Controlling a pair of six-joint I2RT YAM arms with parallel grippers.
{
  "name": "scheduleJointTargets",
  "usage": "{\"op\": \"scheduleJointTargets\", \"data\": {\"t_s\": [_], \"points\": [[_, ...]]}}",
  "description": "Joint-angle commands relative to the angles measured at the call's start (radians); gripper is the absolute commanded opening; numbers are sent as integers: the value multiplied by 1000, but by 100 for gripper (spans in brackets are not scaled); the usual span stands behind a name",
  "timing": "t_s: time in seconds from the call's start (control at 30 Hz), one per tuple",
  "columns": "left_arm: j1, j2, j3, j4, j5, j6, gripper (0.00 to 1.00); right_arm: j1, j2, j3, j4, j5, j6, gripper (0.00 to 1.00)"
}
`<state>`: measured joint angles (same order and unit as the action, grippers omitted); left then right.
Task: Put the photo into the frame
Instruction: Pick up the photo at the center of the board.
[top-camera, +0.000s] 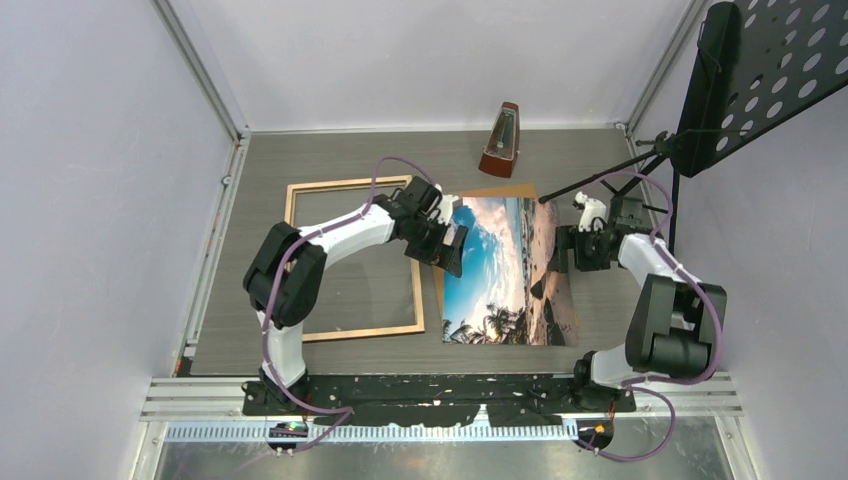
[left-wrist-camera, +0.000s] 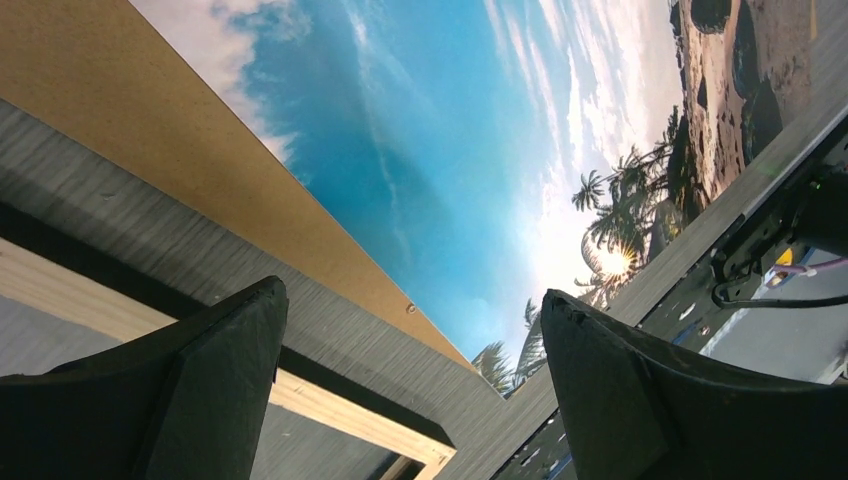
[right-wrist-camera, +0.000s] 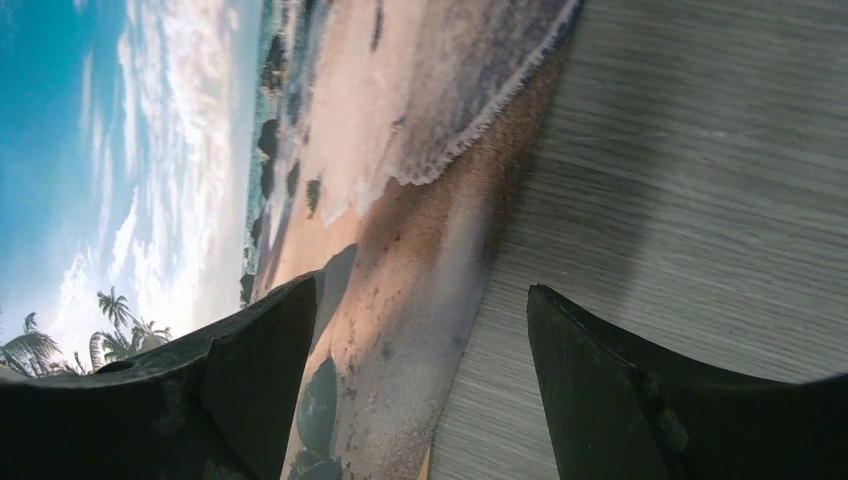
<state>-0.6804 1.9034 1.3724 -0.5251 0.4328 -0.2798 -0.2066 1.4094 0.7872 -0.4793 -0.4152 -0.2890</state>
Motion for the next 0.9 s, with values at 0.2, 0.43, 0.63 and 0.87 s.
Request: {"op": "scheduleJointTargets", "data": {"t_s": [0.2, 0.43, 0.63, 0.87], "points": [[-61, 89, 73, 30, -21, -133, 95, -91, 115, 83, -18, -109, 25, 82], [-70, 116, 84, 41, -35, -161, 95, -124, 207, 116, -38, -136, 51, 82], [-87, 125, 53, 77, -14, -184, 95, -128, 266, 143, -51, -154, 67, 81], [-88, 133, 27, 118, 21, -216, 96, -128, 318, 156, -60, -185, 80, 79]]}}
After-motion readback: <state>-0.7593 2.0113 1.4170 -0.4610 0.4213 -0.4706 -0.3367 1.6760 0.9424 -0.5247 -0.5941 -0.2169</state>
